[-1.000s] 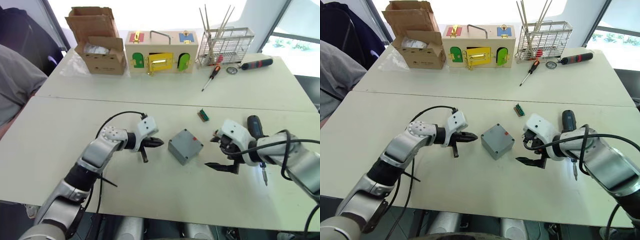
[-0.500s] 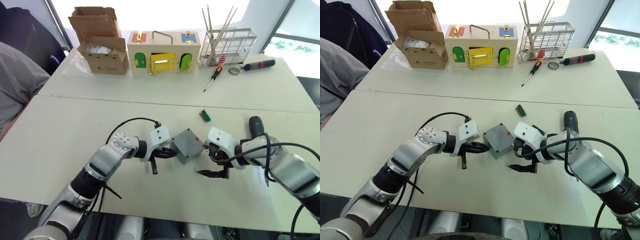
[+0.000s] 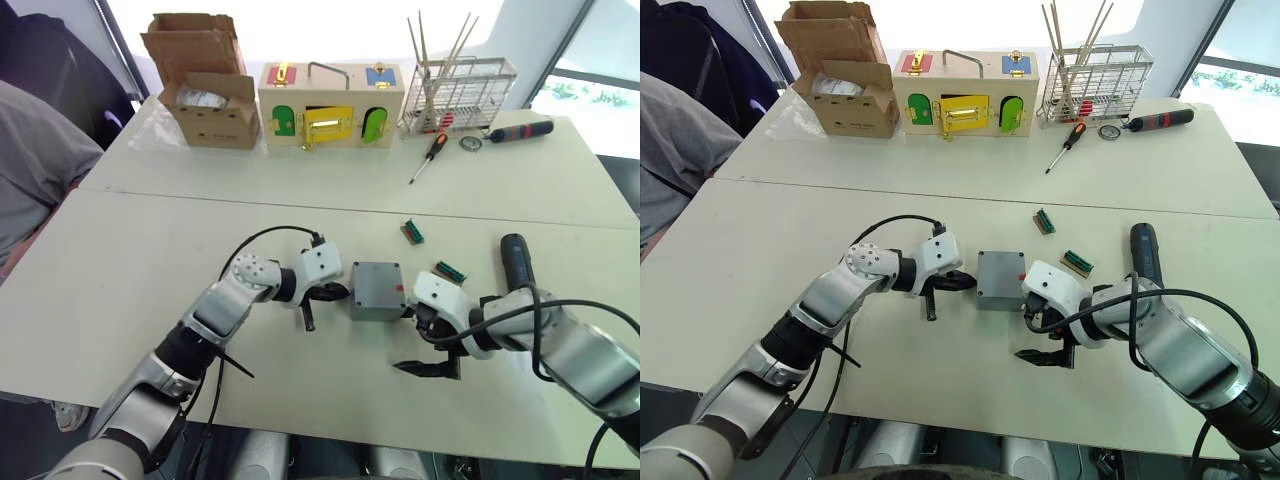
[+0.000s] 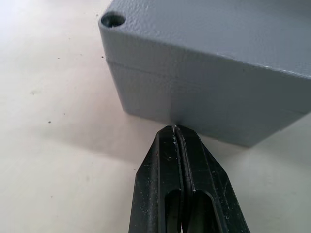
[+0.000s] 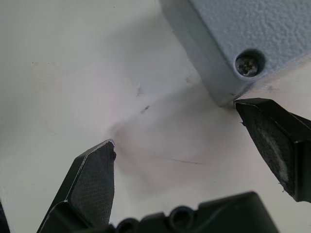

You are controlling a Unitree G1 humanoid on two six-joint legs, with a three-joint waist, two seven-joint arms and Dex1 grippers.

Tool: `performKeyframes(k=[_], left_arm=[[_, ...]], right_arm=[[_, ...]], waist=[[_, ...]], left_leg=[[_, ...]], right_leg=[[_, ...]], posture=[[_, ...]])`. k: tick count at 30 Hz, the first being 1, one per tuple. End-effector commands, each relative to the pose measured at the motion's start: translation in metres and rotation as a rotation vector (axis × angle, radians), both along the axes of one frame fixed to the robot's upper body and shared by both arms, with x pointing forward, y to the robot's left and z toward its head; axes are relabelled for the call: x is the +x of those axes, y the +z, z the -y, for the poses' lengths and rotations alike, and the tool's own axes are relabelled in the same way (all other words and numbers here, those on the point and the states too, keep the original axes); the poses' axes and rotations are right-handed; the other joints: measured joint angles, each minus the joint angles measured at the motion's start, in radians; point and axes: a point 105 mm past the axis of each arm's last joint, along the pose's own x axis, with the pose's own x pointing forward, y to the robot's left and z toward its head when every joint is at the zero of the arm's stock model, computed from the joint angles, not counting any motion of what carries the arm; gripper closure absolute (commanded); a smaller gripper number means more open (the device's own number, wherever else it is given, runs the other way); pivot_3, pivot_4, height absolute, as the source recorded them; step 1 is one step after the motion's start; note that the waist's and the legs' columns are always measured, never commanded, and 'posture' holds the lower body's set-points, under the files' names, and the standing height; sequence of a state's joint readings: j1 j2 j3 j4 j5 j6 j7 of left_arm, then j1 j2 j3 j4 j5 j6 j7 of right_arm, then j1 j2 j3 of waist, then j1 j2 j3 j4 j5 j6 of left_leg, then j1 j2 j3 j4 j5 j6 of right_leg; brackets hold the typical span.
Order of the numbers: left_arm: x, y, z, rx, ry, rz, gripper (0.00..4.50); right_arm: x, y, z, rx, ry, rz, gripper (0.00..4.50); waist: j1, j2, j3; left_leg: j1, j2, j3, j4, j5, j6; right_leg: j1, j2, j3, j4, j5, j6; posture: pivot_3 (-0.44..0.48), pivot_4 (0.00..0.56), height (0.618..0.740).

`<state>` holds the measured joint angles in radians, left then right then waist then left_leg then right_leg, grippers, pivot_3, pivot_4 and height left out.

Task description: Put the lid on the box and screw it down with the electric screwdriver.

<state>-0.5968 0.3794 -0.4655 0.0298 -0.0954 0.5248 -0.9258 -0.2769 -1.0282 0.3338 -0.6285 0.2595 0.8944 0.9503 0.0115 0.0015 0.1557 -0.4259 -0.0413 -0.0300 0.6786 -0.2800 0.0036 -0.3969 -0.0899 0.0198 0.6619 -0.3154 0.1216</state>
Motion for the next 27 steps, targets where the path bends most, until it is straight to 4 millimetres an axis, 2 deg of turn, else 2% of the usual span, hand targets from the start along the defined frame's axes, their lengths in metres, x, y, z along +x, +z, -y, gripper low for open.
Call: performKeyframes(k=[1,4,12,14,17,19,23,27], left_arm=[[0.001,0.014,0.009,-0.041,-0.023,0.054,4.5],[-0.001,0.014,0.011,-0.05,-0.027,0.053,4.5],[-0.024,0.01,0.004,-0.028,-0.096,-0.027,4.5],[-0.031,0.011,0.002,-0.031,-0.116,-0.045,4.5],[-0.03,0.014,-0.003,-0.037,-0.093,-0.044,4.5],[-0.025,0.023,-0.008,-0.053,-0.065,-0.034,4.5],[-0.022,0.042,-0.012,-0.111,-0.048,-0.04,4.5],[-0.015,0.066,-0.02,-0.154,-0.018,-0.014,4.5]], right_arm=[[-0.004,0.007,-0.011,0.029,0.047,0.026,0.02],[-0.004,0.006,-0.009,0.006,0.052,0.029,0.02],[0.013,0.014,0.023,-0.088,-0.03,0.089,0.02],[0.023,0.027,0.039,-0.11,-0.084,0.126,0.02],[0.034,0.047,0.058,-0.095,-0.171,0.161,0.02],[0.045,0.069,0.066,-0.005,-0.236,0.207,0.02],[0.075,0.097,0.074,0.116,-0.329,0.361,0.02],[0.121,0.115,0.059,0.404,-0.459,0.524,0.02]], waist=[[0.0,0.0,0.0],[0.0,0.0,0.0],[0.0,0.0,0.0],[-0.001,0.0,0.0],[0.0,0.0,0.0],[0.0,0.0,0.0],[-0.005,0.0,0.0],[-0.02,0.0,0.0]], left_leg=[[0.0,0.0,0.0,0.0,0.0,0.0],[0.0,0.0,0.0,0.0,0.0,0.0],[0.0,0.0,0.0,0.001,0.0,0.001],[0.0,0.0,0.0,0.001,0.0,0.001],[0.0,0.0,0.0,0.001,-0.001,0.001],[0.0,0.0,0.0,0.001,-0.001,0.001],[0.0,0.001,0.0,0.001,-0.001,0.001],[0.0,0.001,0.001,0.001,0.0,0.001]], right_leg=[[0.0,0.0,0.0,0.0,0.0,0.0],[0.0,0.0,0.0,0.001,0.0,0.0],[0.0,0.0,0.0,0.001,0.0,0.0],[0.0,0.0,0.0,0.001,0.0,0.0],[0.0,-0.001,0.0,0.001,0.0,0.0],[0.0,-0.001,0.0,0.001,0.0,0.0],[0.0,0.0,0.0,0.001,0.0,0.0],[-0.001,0.0,0.001,0.001,0.0,0.0]], posture=[[0.0,0.15,0.74],[0.0,0.15,0.74],[0.0,0.15,0.74],[0.0,0.15,0.74],[0.0,0.15,0.74],[0.0,0.15,0.74],[0.0,0.15,0.74],[0.0,0.15,0.74]])
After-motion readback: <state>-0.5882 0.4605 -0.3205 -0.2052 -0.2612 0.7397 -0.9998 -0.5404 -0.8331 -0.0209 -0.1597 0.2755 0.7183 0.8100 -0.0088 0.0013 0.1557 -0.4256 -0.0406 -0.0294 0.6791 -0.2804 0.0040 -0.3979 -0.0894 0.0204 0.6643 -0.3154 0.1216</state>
